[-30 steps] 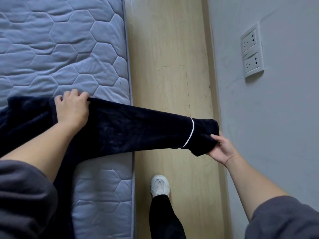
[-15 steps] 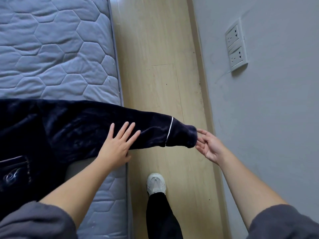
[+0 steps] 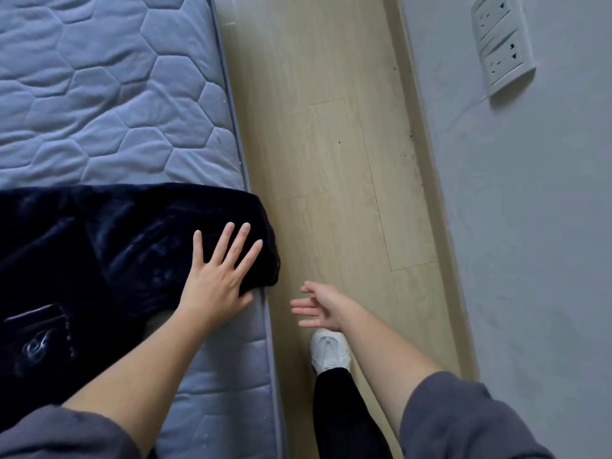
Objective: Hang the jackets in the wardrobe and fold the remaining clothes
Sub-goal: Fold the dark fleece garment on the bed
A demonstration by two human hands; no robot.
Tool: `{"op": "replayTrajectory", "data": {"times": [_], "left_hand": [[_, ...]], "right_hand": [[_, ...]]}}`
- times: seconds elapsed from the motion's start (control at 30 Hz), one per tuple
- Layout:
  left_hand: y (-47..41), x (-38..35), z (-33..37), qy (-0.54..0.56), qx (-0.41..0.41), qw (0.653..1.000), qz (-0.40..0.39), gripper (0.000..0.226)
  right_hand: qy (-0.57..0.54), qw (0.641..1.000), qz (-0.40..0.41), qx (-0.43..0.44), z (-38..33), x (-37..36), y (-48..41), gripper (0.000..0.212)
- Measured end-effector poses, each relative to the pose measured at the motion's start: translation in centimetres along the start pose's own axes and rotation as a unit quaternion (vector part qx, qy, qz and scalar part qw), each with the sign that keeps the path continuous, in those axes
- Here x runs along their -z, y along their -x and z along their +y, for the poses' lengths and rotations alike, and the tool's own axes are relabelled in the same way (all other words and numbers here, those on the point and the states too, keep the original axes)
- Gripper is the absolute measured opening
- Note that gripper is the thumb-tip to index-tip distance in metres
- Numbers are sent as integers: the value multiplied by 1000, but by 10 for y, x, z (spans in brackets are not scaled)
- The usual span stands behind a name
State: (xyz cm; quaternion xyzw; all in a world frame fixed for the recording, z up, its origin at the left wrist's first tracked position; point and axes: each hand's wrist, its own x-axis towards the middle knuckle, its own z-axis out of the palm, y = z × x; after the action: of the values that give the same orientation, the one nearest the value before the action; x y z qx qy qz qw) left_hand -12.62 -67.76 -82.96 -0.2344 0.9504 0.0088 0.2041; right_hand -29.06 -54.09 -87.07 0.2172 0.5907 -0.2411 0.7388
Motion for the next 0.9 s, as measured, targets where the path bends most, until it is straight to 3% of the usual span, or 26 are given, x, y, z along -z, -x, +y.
{"op": "replayTrajectory", "data": {"times": [0.17,0.3,0.37,0.5,0.57,0.73,0.8,0.9], "left_hand": [[-1,-19,-4,7,-6,1000,13,79],[-3,-32,-7,14,-25,999,27,78],[-5,-33,-8,17,-32,999,20,77],[-7,-19,-10,61,-23,997,-35,75],[-9,-12,-13,112,-10,991,-65,75],[-25,29,-11,287,76,943,-153,58],[-36,52,-3,342,134,913,-176,50],[-57,103,18,490,224,835,-108,36]], "right_hand": [[-174,983,-54,10,-1,-60,-37,56],[-399,908,-87,92,-22,-74,-57,56],[-470,874,-38,116,-34,-71,-62,52],[-549,813,120,149,-48,-41,-40,69],[-566,792,152,169,-50,-19,-18,67],[-549,806,27,221,-61,18,48,28],[-512,822,19,248,-65,27,69,30],[-409,856,30,313,-69,34,102,39]]}}
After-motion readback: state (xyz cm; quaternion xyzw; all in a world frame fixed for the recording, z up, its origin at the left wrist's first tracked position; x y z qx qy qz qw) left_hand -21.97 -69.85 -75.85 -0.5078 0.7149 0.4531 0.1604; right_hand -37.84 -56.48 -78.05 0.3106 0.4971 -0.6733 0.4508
